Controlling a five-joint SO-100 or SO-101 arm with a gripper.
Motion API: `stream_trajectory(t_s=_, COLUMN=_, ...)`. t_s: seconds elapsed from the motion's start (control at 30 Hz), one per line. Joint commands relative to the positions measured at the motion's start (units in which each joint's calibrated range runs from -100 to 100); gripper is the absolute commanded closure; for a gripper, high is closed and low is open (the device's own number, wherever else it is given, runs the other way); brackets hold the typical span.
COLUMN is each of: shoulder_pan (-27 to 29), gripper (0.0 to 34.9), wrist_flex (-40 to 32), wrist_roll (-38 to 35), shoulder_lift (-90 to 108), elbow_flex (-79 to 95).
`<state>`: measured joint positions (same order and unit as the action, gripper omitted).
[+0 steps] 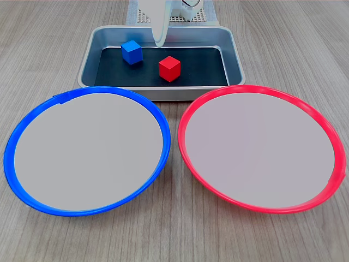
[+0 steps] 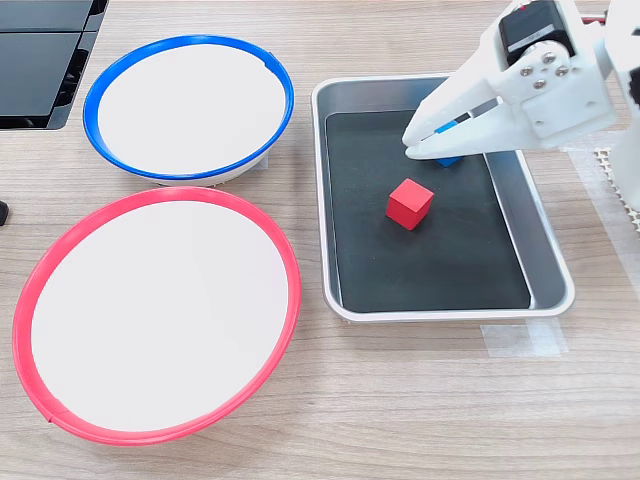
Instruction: Move two blocks from tray to matching dishes
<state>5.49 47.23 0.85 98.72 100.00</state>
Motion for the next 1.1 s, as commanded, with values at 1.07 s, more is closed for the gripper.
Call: stream_trajectory(t_s=1.07, shoulder_pan=-2.5, gripper=34.7, wrist_flex=-1.3, wrist_roll=-1.7, shoulder_lift=-3.4, elbow_flex=-2.2)
